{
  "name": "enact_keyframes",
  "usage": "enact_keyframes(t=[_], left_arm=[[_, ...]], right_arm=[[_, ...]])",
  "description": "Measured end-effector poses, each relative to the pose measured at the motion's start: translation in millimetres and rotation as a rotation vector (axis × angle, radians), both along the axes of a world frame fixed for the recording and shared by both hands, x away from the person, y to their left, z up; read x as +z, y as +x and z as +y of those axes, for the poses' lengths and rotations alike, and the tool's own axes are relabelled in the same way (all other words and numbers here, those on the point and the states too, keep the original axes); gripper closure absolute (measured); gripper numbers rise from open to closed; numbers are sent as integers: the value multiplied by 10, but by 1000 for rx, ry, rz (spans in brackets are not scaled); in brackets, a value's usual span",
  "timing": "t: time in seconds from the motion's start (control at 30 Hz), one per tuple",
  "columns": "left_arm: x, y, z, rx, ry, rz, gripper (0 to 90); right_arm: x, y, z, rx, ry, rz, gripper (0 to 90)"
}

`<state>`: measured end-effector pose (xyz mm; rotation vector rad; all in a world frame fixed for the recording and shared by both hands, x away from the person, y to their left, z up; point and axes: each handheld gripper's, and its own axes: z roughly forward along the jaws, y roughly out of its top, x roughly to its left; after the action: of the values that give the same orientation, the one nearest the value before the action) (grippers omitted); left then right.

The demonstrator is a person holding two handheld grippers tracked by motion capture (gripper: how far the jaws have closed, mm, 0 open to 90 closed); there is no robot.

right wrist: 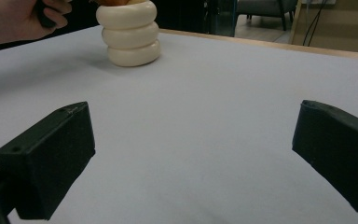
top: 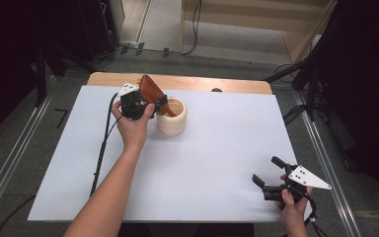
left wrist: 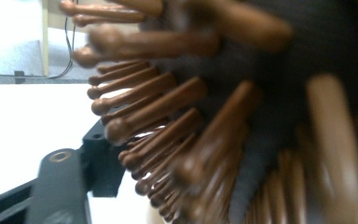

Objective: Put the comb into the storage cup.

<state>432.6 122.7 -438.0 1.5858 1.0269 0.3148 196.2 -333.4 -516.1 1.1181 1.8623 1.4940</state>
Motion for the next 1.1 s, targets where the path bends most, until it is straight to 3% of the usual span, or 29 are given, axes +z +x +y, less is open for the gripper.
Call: enact_keyframes(t=[0.4, 0.57, 1.1], left_arm=[[50, -28, 33, -5, 8, -26, 67], [60, -49, 33, -7, 36, -36, 0], [41, -105, 87, 0, 34, -54, 0]], right_arm=[[-1, 3, 3, -1, 0, 2, 0], [-1, 4, 7, 0, -1, 2, 0], [-1, 4, 4, -2, 0, 2, 0]])
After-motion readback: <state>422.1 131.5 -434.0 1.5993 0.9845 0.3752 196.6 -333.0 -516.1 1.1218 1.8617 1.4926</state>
